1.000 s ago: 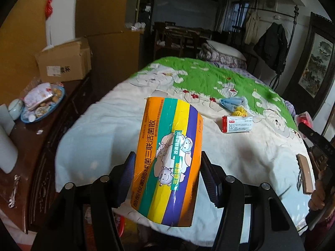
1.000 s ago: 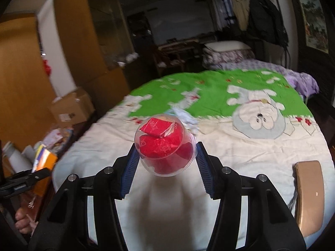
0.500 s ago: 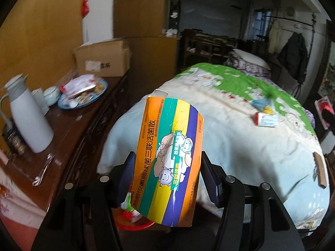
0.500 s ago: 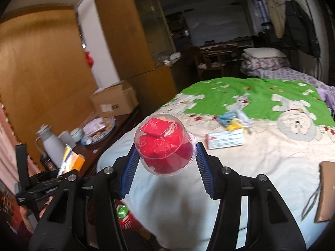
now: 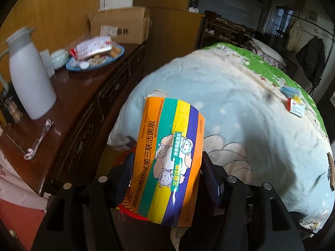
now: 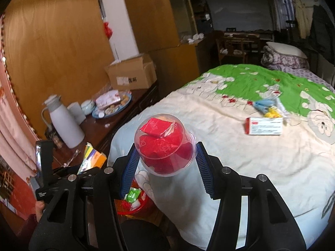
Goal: Collect trash
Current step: 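Carry package and red cup over red basket and open both tools, then move both open tools back over the bed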
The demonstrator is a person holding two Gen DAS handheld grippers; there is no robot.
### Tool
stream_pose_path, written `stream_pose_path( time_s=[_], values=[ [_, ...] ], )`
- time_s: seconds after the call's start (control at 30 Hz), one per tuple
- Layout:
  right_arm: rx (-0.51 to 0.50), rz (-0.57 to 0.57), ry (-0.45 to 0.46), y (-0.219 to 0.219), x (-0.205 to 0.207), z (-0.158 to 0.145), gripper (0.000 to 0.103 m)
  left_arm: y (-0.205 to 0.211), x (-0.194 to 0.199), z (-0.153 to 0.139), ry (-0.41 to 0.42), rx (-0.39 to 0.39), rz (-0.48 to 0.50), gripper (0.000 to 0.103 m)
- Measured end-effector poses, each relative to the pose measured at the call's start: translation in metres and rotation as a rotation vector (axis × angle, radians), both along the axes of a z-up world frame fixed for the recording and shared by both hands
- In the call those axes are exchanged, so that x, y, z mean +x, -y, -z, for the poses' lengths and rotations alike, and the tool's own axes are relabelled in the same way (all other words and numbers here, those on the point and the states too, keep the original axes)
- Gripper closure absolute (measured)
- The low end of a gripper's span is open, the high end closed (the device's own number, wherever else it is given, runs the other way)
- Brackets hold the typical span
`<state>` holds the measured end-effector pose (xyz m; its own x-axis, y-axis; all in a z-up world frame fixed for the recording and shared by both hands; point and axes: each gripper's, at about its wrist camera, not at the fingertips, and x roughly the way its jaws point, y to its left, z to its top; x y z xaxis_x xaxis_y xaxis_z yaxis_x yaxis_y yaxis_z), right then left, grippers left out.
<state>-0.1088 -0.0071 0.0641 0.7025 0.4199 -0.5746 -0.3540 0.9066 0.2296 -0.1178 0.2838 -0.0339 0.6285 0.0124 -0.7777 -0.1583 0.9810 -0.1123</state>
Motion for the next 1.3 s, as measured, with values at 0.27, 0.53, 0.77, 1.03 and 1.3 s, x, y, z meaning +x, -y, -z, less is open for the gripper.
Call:
stream_pose_path(
  time_s=[0.27,0.53,0.77,1.03,1.3],
  values=[
    [-0.050,-0.079,-0.071,-0.049,0.023,0.025,0.049,-0.015,0.017,0.036,-0.052,0.008,-0.024,0.019],
    [-0.088,-0.180,-0.131,-0.100,0.041,0.048,0.049,-0.038,0.020,0.052,-0.067,0.021,-0.098,0.011],
    [-0.126,-0.339,-0.182,-0.162,0.041,0.071,0.049,-0.099,0.003,0.067,-0.081,-0.091,-0.253,0.010],
    [-0.103,-0.464,-0.254,-0.216,0.052,0.093,0.045,-0.143,-0.015,0.062,-0.091,-0.113,-0.338,0.010],
    [-0.071,-0.402,-0.236,-0.187,0.057,0.082,0.042,-0.122,-0.007,0.052,-0.080,-0.062,-0.290,0.010]
  ],
)
